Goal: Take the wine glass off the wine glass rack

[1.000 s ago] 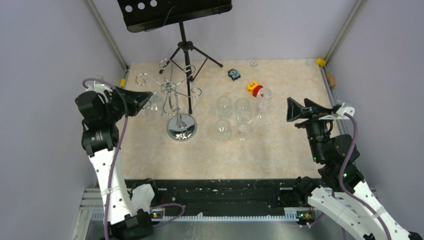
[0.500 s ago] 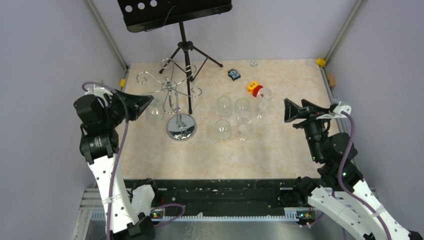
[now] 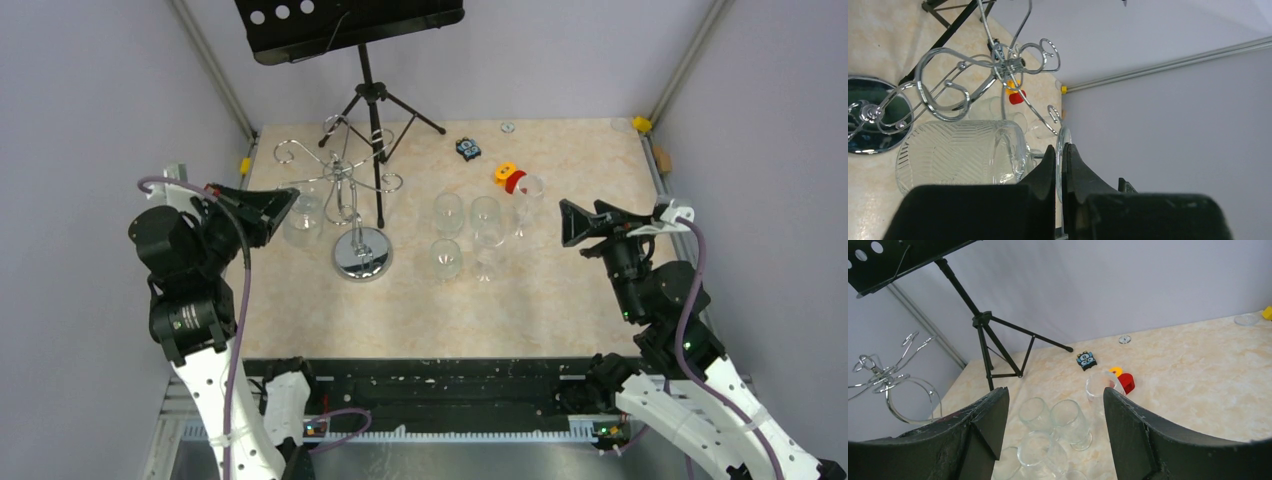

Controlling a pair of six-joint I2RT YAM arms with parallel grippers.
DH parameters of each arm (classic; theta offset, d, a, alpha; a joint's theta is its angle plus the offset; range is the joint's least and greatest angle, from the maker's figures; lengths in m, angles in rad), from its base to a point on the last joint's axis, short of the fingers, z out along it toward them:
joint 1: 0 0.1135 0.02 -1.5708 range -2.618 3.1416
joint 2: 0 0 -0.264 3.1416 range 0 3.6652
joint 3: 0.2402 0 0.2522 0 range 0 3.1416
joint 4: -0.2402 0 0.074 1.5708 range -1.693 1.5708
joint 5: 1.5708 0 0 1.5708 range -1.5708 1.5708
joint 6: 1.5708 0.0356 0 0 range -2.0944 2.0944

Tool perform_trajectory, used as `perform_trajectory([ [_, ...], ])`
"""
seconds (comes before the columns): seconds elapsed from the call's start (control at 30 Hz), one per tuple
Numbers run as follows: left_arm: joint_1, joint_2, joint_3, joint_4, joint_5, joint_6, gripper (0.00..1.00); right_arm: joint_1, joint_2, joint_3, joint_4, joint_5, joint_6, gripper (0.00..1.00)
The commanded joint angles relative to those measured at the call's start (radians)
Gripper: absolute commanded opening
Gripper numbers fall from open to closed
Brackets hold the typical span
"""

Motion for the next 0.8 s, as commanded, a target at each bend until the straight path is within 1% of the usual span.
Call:
perform_trajectory([
  [0.0, -0.002, -0.027, 0.093, 0.091, -0.032, -0.019, 0.00, -0.001, 0.004, 0.063, 0.016, -0.030, 0.020, 0.71],
  [0.2, -0.001, -0.019, 0.171, 0.083, -0.042, -0.006, 0.00, -0.001, 0.064, 0.149, -0.048, -0.106, 0.052, 0.74],
  [0.3, -0.001, -0.019, 0.197, 0.106, -0.025, -0.020, 0.00, -0.001, 0.103, 0.175, -0.061, -0.190, 0.075, 0.75],
  [0.43, -0.002, -0.015, 0.226, 0.167, 0.016, -0.063, 0.00, -0.001, 0.138, 0.172, -0.021, -0.309, 0.130, 0.75],
  [0.53, -0.001, -0.013, 0.213, 0.329, 0.100, -0.161, 0.00, -0.001, 0.156, 0.147, 0.060, -0.415, 0.160, 0.76],
  [0.6, -0.001, -0.006, 0.200, 0.442, 0.142, -0.227, 0.00, -0.001, 0.173, 0.133, 0.142, -0.508, 0.181, 0.78],
  [0.7, -0.001, 0.001, 0.181, 0.556, 0.169, -0.307, 0.00, -0.001, 0.221, 0.117, 0.257, -0.604, 0.269, 0.79],
  [0.77, -0.003, 0.007, 0.138, 0.671, 0.189, -0.391, 0.00, -0.001, 0.248, 0.093, 0.365, -0.652, 0.354, 0.80],
])
